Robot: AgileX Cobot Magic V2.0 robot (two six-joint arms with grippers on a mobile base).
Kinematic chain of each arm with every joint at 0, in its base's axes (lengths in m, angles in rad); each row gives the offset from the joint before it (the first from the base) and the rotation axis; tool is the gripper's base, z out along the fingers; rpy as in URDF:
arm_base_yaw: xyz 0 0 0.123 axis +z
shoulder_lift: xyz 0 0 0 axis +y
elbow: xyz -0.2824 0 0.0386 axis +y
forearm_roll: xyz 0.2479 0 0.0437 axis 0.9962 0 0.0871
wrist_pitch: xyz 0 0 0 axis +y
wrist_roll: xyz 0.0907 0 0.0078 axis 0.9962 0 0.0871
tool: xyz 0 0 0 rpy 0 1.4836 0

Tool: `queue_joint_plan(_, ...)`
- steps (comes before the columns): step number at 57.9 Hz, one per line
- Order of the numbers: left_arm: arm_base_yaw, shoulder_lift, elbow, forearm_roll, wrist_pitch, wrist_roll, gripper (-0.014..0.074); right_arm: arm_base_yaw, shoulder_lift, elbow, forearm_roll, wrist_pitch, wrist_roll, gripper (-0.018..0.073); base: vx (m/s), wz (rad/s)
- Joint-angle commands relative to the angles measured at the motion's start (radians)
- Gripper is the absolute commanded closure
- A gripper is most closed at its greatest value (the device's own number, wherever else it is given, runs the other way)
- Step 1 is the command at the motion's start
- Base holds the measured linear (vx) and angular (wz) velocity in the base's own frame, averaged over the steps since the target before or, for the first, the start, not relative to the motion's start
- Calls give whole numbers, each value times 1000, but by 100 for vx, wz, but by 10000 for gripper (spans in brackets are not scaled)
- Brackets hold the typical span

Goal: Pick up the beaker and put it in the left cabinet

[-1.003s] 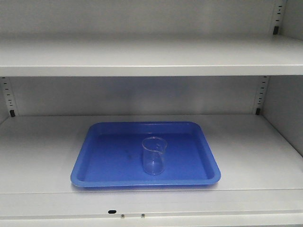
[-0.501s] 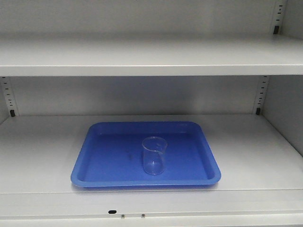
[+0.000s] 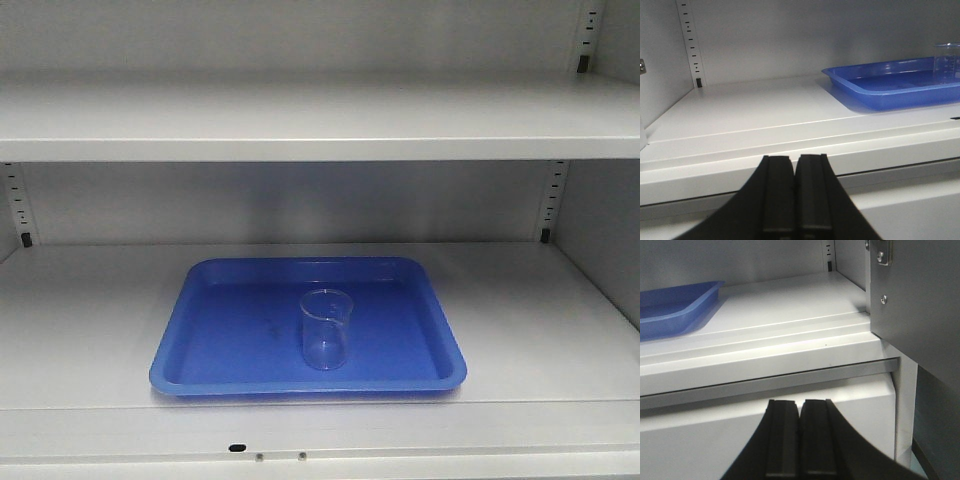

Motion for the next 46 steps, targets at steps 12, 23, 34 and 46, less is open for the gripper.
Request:
queue_joint_plan(12, -1, -18, 16, -7, -84, -3, 595, -5, -16, 6, -12, -76, -6, 568, 0, 0)
queue_joint_plan(23, -1, -18, 16, -7, -84, -3, 595, -5, -16, 6, -12, -76, -6, 568, 0, 0)
queue_joint_plan(34, -1, -18, 16, -7, -84, -3, 595, -5, -16, 6, -12, -76, -6, 568, 0, 0)
queue_joint_plan(46, -1, -18, 16, -7, -84, -3, 595, -5, -16, 6, -12, -76, -6, 568, 0, 0)
